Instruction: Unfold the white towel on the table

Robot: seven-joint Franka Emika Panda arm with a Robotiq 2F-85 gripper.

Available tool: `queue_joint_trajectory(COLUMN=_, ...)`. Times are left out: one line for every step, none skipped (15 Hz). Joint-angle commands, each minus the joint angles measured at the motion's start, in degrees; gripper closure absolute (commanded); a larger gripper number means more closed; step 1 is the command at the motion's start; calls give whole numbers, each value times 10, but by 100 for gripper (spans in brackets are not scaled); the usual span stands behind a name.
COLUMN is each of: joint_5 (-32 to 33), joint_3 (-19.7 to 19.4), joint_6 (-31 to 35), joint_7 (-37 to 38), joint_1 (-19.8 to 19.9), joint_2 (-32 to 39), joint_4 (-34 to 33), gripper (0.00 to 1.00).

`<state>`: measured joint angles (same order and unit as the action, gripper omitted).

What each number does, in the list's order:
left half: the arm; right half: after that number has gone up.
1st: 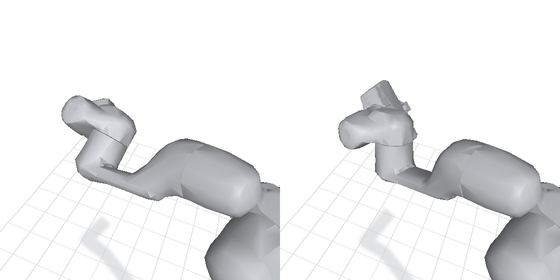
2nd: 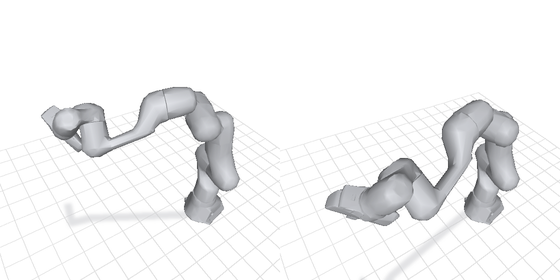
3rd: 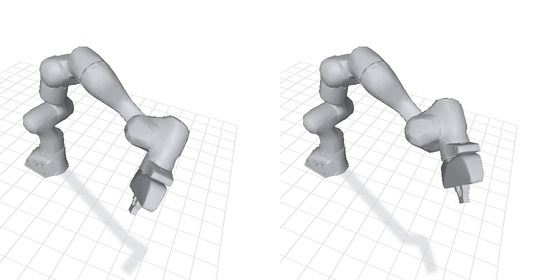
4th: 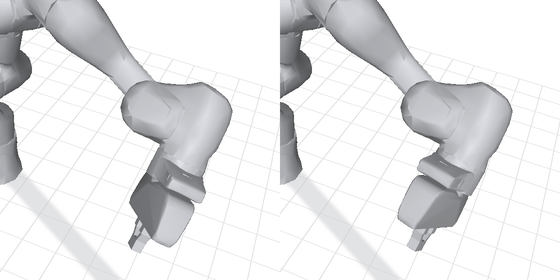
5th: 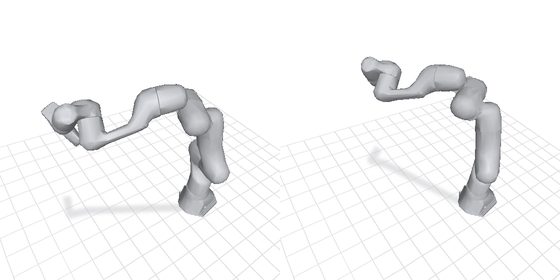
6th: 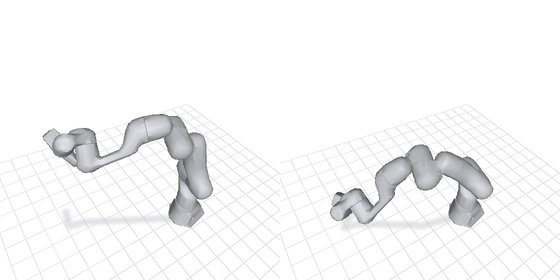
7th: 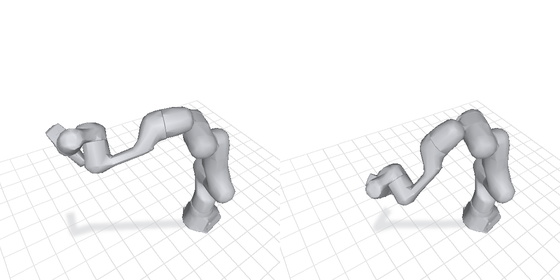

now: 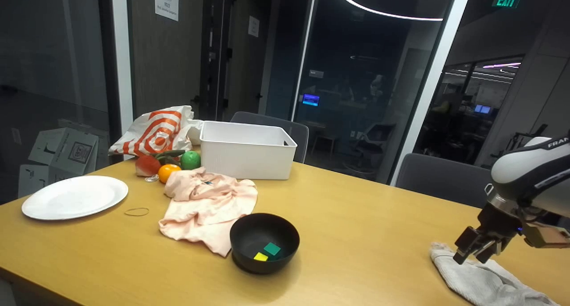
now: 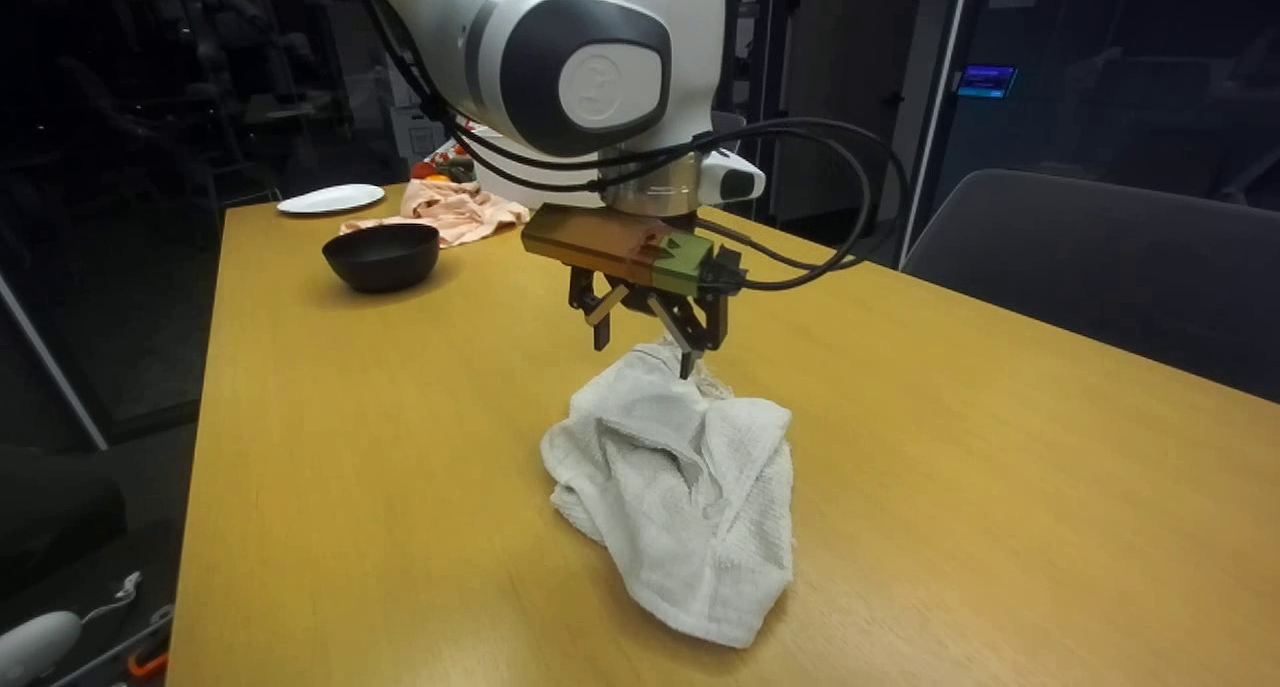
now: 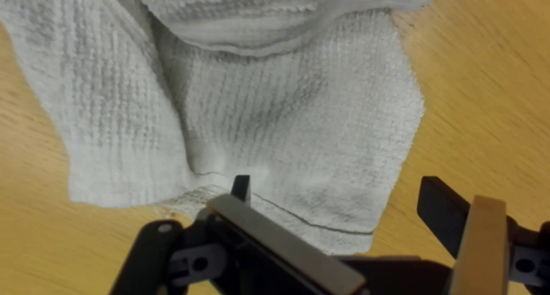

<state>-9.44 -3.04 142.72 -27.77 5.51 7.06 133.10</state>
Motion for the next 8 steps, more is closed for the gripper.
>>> queue_joint_trajectory(joint_5=-13, joint_3=3, joint_6=-29, joint_7=-5, joint_1=13, joint_2=12, joint_4=-20, gripper=0)
queue_joint_trajectory(joint_5=-11, joint_3=4, joint_6=-39, joint_7=-3, joint_1=14, joint_2=15, joint_4=-23, gripper=0)
queue_joint_trajectory(joint_5=5, joint_3=1, joint_6=-53, joint_7=14, joint_1=13, joint_2=19, joint_4=-28, gripper=0)
queue_joint_trajectory(joint_5=2, joint_3=2, joint_6=-65, joint_7=14, joint_1=13, joint_2=21, joint_4=-33, gripper=0)
queue_joint_trajectory(joint_5=-20, joint_3=6, joint_6=-76, joint_7=12, joint_1=15, joint_2=16, joint_4=-35, gripper=0)
queue_joint_trajectory(joint_5=-4, joint_3=4, joint_6=-50, joint_7=6, joint_1=14, joint_2=14, joint_4=-15, gripper=0)
queue_joint_trajectory(joint_5=-7, joint_3=4, joint_6=-56, joint_7=7, joint_1=14, joint_2=15, joint_4=-19, gripper=0)
queue_joint_trajectory(joint_5=-8, joint_3=5, joint_6=-62, joint_7=8, joint_1=14, joint_2=16, joint_4=-22, gripper=0)
